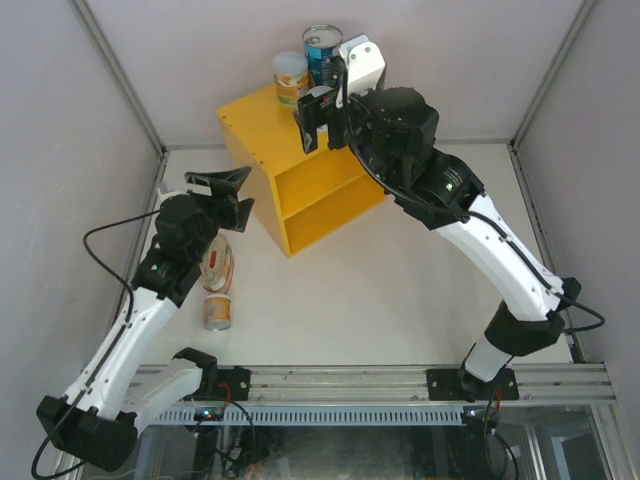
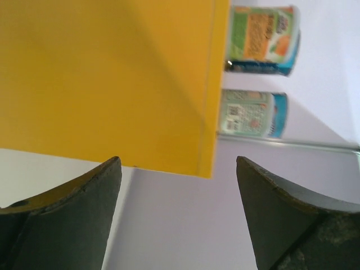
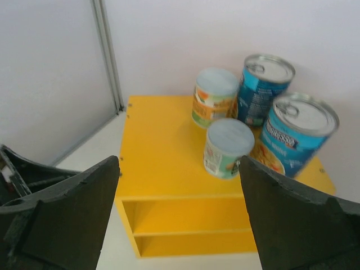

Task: Place and organize the canned foods onto the counter
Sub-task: Place the canned food on the counter, then pick up the canned food from the center of the board.

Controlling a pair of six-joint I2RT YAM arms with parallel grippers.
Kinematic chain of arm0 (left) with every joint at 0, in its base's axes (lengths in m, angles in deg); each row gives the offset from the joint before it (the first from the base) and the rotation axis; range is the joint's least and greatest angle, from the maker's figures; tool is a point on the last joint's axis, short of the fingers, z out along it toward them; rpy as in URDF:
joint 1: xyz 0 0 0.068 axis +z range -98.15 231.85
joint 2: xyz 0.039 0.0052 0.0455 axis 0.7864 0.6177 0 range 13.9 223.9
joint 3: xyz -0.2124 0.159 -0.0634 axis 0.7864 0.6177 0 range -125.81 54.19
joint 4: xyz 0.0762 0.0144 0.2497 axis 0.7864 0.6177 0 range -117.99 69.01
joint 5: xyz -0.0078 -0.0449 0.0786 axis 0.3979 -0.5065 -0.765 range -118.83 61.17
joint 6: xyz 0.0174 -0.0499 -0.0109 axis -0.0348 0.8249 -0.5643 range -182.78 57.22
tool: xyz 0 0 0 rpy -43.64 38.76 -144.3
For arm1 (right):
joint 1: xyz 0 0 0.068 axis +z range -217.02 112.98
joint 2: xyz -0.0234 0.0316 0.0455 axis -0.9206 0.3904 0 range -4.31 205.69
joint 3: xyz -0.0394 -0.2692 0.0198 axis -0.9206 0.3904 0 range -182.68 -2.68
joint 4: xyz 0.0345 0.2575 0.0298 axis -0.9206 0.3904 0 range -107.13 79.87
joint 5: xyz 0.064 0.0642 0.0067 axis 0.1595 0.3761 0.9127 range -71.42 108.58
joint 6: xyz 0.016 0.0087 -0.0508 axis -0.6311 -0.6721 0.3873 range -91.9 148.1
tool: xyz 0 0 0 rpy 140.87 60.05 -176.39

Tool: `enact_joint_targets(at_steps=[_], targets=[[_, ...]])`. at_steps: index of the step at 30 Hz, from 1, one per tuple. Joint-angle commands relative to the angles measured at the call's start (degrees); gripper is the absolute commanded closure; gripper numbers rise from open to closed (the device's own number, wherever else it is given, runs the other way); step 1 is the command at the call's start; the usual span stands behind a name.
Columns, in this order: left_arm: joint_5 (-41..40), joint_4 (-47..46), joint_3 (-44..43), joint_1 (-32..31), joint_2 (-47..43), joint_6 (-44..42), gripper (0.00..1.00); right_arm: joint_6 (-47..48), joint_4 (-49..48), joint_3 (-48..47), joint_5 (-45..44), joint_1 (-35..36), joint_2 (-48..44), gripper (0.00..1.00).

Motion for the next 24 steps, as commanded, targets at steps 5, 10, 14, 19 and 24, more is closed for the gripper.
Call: enact_joint_targets(at_steps=[5,10,14,19,24], targets=[[-13.72,20.67,-1.80,0.85,-8.53,-11.73,0.14,-5.07,1.14,10.44,-4.44,1.64,-8.69,0.15],[-20.68,34.67,-3.72,0.90,-10.22,-12.92,0.13,-7.78,4.09,11.16,-4.41,2.33,-9.39,0.15],[-23.87,42.94,-3.44,0.86,-9.25,-11.93,0.11,-9.98,5.27,12.06,-4.28,2.71,-9.86,0.15],[-26.77,50.74,-2.76,0.90,-6.11,-10.03,0.07,-11.41,5.71,13.28,-3.78,2.72,-10.74,0.15],[-28.62,55.99,-2.75,0.85,-1.66,-9.53,0.02,-12.50,4.81,16.83,-3.13,2.76,-12.92,0.15]])
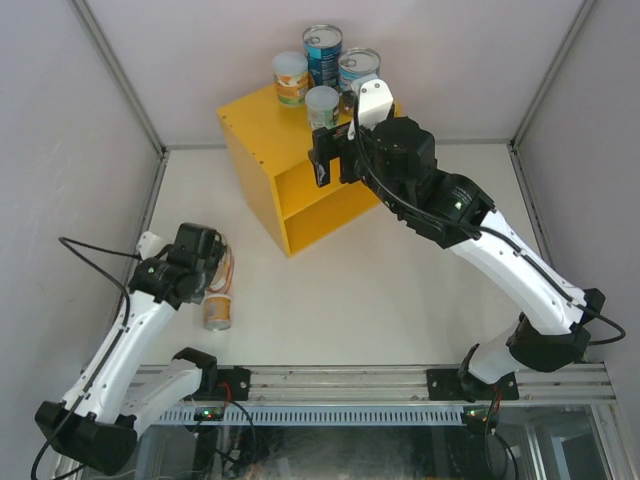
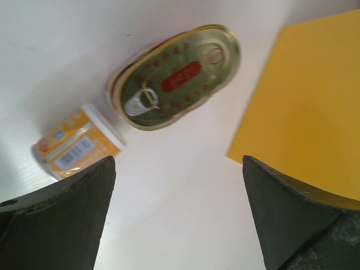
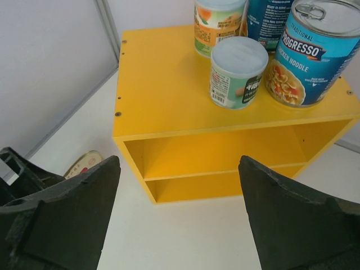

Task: Place and organize the canned foods onto the counter
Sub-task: Pick up the canned food from the center of the board.

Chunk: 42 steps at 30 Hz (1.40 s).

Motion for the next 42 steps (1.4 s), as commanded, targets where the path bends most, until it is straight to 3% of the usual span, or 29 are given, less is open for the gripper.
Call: enact_joint_targets(at_steps=[1,7,18,28,42], targets=[[-3.66,6.66,-2.47,0.14,2.81,0.11,0.03,-2.32,-1.63,2.06,0.26,0.32,-4.06,0.15],[-1.01,10.32,-1.79,0.11,3.66,-0.36,0.01,-3.47,-3.52,6.14,0.55,0.12,-6.28,0.15],[1.59,17.28,-2.40,-2.83,7.51,-3.87,0.06,-6.25,-8.14,13.82,1.41,0.20,-11.35,0.15],[3.72,13.05,0.06,-3.95,14.63,-16.95,0.03,-7.03,-9.84,18.21,1.44,0.30,-16.19,0.15],[4.07,7.11,4.75,-3.98,20.63,-26.15,0.02,-6.30,-10.17,19.95,1.10,-0.03,-19.78,0.15]])
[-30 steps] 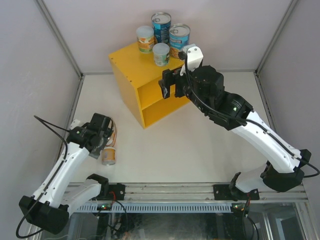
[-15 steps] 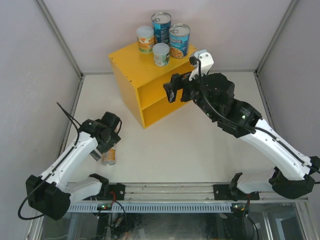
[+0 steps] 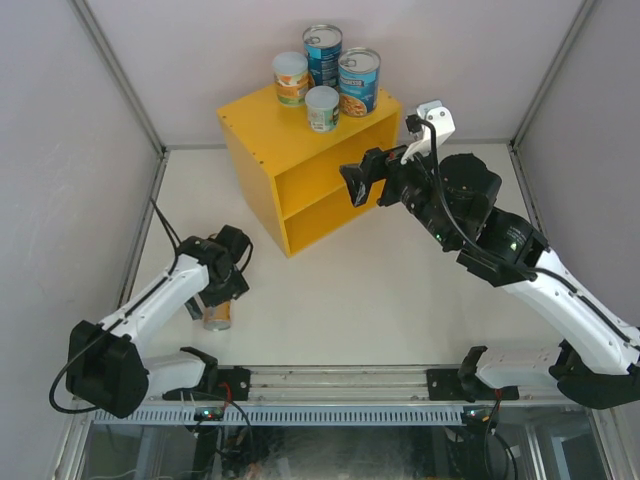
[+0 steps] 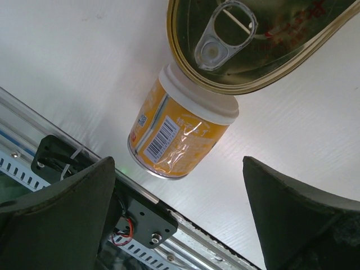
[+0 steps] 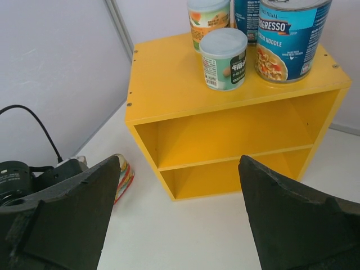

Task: Place and organize the canned foods onto the counter
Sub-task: Pick up the canned food from the center of the board.

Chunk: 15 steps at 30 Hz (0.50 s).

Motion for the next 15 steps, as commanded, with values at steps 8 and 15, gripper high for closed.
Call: enact_joint_targets(at_steps=[8,15], targets=[[-2.23,-5.75,2.86,-0.20,5.46,-6.47,0.01,-0.38,-2.87,0.57,0.48,-0.64,-1.74,0.15],[-2.86,-8.57,5.41,0.23,7.87,-7.16,0.01,-0.42,-3.05,0.60,1.50,-1.80,-1.15,0.15]])
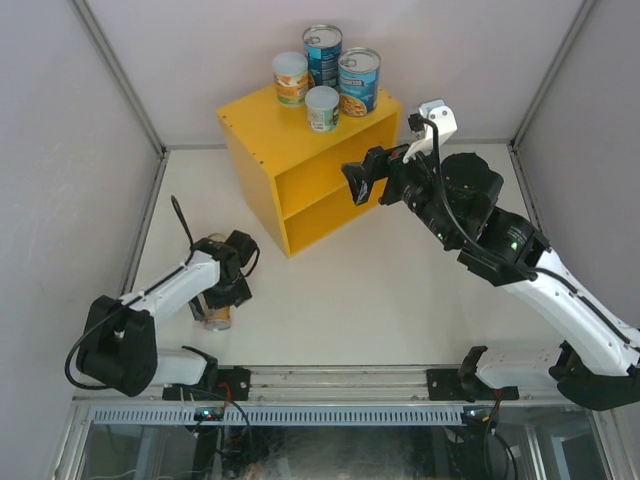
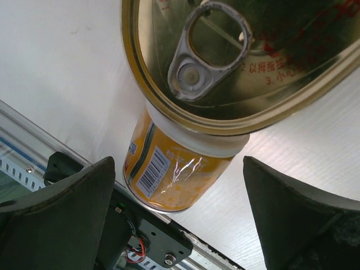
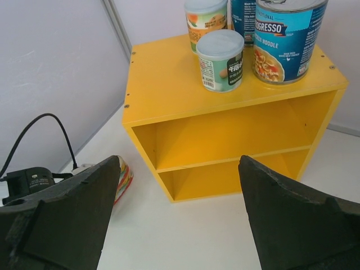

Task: Place and organize the canned foods onto the counter
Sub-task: Pick up the canned food from the center of the board.

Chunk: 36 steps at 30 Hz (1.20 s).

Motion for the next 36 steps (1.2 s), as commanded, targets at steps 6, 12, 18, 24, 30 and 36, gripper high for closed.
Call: enact_joint_targets(at_steps=[6,12,18,24,30,36], targets=[[-1.40,-4.55,2.51,0.39,2.94,-1.96,0.03,-0.51,-2.59,-0.33,2.10,-1.48,0.57,0.15],[-1.02,-6.16,2.69,0.41,4.26,-2.08,0.10,-0.42,-2.59,-0.59,2.91,-2.05,1.52,0.15],[-0.06,-7.57,3.64,0.44,4.63,-2.44,0.29,-0.30,-2.37,-0.86,3.12,-2.02,2.36,0.15],[0.98,-8.24,4.23,0.46,4.23,-3.09,0.71,-0.16,-2.24,-1.02,3.21,-2.27,2.81,0.15],[2.81,-8.29,4.12,0.46,2.91,-3.05,0.98,-0.24,-1.89,-1.47,3.26,-2.32,2.97,0.15],[6.41,-9.99,5.15,-0.05,-2.99,-2.32,1.00,-0.41,-1.45,-1.15,3.11,-2.28,2.73,0.15]])
